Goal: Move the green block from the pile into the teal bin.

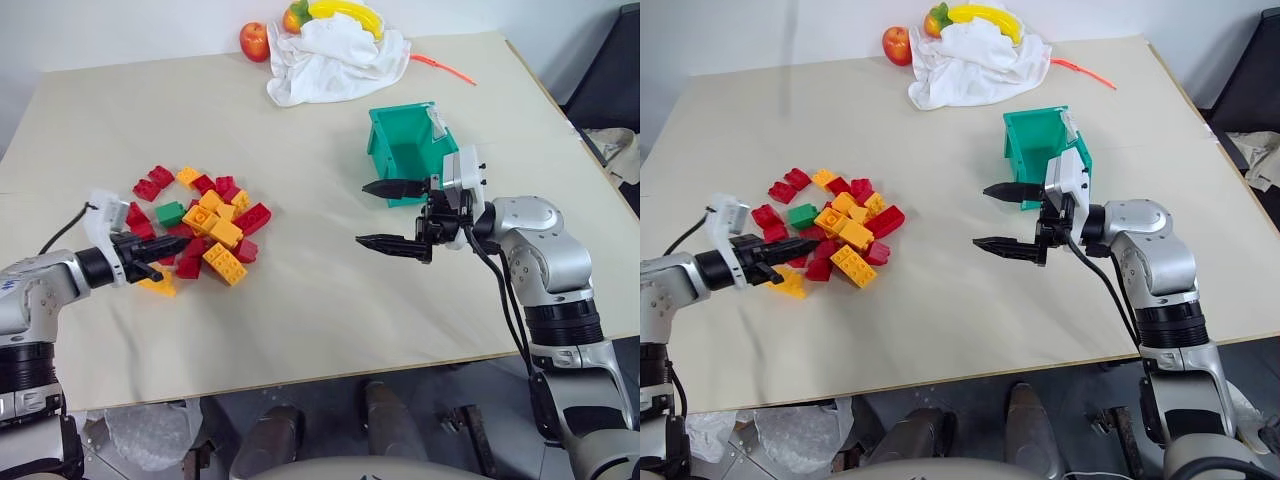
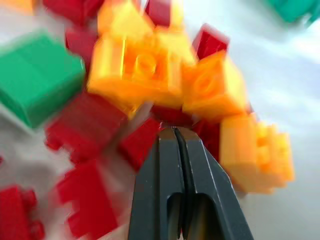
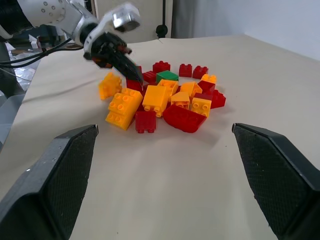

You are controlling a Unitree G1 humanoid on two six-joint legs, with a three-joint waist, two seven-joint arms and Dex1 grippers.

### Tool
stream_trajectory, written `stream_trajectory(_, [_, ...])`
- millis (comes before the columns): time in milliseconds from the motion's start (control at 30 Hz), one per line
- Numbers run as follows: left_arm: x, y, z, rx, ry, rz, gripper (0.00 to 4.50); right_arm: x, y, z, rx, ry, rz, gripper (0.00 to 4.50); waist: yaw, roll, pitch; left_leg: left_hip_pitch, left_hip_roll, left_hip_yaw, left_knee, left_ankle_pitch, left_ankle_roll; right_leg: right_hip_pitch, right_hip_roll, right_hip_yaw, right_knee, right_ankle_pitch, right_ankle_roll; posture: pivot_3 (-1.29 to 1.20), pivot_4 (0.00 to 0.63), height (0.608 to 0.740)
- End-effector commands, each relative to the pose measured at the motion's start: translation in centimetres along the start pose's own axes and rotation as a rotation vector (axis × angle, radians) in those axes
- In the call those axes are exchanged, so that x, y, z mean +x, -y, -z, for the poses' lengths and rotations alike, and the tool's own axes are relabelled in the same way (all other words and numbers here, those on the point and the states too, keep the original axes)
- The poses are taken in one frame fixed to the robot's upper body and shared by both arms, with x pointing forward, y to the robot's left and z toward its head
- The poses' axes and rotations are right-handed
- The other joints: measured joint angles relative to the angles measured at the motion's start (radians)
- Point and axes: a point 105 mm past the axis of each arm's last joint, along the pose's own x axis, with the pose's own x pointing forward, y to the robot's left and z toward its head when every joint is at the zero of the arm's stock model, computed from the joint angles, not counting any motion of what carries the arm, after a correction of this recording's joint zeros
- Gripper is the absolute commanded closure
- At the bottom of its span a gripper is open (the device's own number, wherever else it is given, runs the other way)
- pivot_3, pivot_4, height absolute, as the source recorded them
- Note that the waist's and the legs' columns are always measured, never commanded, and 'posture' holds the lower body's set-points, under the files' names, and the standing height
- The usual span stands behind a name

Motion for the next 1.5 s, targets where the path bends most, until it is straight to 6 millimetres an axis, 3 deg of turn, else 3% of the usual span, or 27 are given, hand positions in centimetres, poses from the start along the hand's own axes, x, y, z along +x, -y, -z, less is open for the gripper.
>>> stream_trajectory(33, [-1.8, 0.0, -2.5, 0.114, 0.108, -0.018, 4.49, -0.2, 0.1, -1.1, -0.048, 0.021, -0.002, 0.00, 0.002, 0.000, 0.000, 0.000, 0.000, 0.000, 0.000, 0.000, 0.000, 0.000, 0.000, 0.000, 0.000, 0.000, 0.000, 0.00, 0.150, 0.740])
stream_trajectory(133, [-3.5, -0.5, -3.0, 0.110, 0.125, -0.047, 4.49, -0.3, 0.2, -1.0, -0.048, 0.018, -0.003, 0.00, 0.001, 0.000, 0.000, 0.000, 0.000, 0.000, 0.000, 0.000, 0.000, 0.000, 0.000, 0.000, 0.000, 0.000, 0.000, 0.00, 0.150, 0.740])
stream_trajectory(233, [-5.2, -1.0, -2.7, 0.123, 0.074, -0.106, 3.95, -0.5, 0.3, -0.9, -0.047, 0.013, -0.008, 0.00, 0.000, 0.000, 0.000, 0.000, 0.000, 0.000, -0.001, 0.000, 0.000, 0.000, 0.000, 0.000, -0.001, 0.000, 0.000, 0.00, 0.150, 0.740])
stream_trajectory(367, [-7.6, -0.8, -2.8, 0.186, 0.054, -0.122, 2.79, -0.6, 0.3, -0.8, -0.048, 0.006, -0.021, 0.00, 0.001, 0.000, 0.000, 0.000, 0.000, 0.000, -0.002, 0.000, 0.000, 0.000, 0.000, 0.000, -0.001, 0.000, 0.000, 0.00, 0.150, 0.740])
stream_trajectory(500, [-11.2, -2.2, -2.6, 0.237, 0.060, -0.221, 1.51, -0.9, 0.3, -0.9, -0.048, 0.002, -0.035, 0.00, 0.002, 0.000, 0.000, 0.000, 0.001, 0.000, -0.003, 0.000, 0.000, 0.000, 0.000, 0.000, -0.002, 0.000, -0.001, 0.00, 0.150, 0.740])
stream_trajectory(667, [-13.3, -2.4, -2.6, 0.283, 0.058, -0.268, 0.02, -1.0, 0.2, -1.0, -0.047, 0.003, -0.039, 0.00, 0.003, 0.001, 0.000, 0.000, 0.001, 0.000, -0.003, 0.000, 0.000, 0.000, 0.000, 0.000, -0.003, 0.000, -0.001, 0.00, 0.150, 0.740])
stream_trajectory(733, [-13.3, -2.6, -2.6, 0.296, 0.056, -0.268, 0.02, -0.9, 0.3, -1.0, -0.046, 0.007, -0.038, 0.00, 0.003, 0.001, 0.000, 0.000, 0.001, 0.000, -0.003, 0.000, 0.000, 0.000, 0.000, 0.000, -0.003, 0.000, -0.001, 0.00, 0.150, 0.740])
stream_trajectory(867, [-10.8, -3.3, -3.0, 0.342, 0.058, -0.240, 0.02, -0.5, 0.4, -1.1, -0.051, 0.013, -0.039, 0.00, 0.016, 0.001, 0.000, 0.000, 0.001, 0.000, -0.003, 0.000, 0.000, 0.000, 0.000, 0.000, -0.003, 0.000, -0.001, 0.00, 0.150, 0.740])
stream_trajectory(933, [-7.6, -4.4, -3.2, 0.369, 0.004, -0.242, 0.02, -0.1, 0.3, -1.2, -0.052, 0.024, -0.038, 0.00, 0.029, 0.001, 0.000, 0.000, 0.001, 0.000, -0.003, 0.000, 0.000, 0.000, 0.000, 0.000, -0.002, 0.000, -0.001, 0.00, 0.150, 0.740])
stream_trajectory(1067, [-4.3, -5.3, -3.9, 0.381, -0.054, -0.224, 0.02, -0.1, 0.1, -1.3, -0.052, 0.033, -0.022, 0.00, 0.028, 0.000, 0.000, 0.000, 0.000, 0.000, -0.002, 0.000, 0.000, 0.001, 0.001, -0.002, -0.001, 0.001, -0.003, 0.00, 0.150, 0.740])
stream_trajectory(1500, [0.7, -7.2, -3.9, 0.450, -0.279, -0.179, 0.02, -0.8, -0.4, -1.0, -0.044, 0.030, 0.047, 0.00, -0.003, -0.001, 0.000, 0.000, 0.000, 0.005, -0.002, -0.001, 0.002, -0.002, 0.000, -0.006, -0.001, 0.001, -0.003, 0.00, 0.150, 0.740])
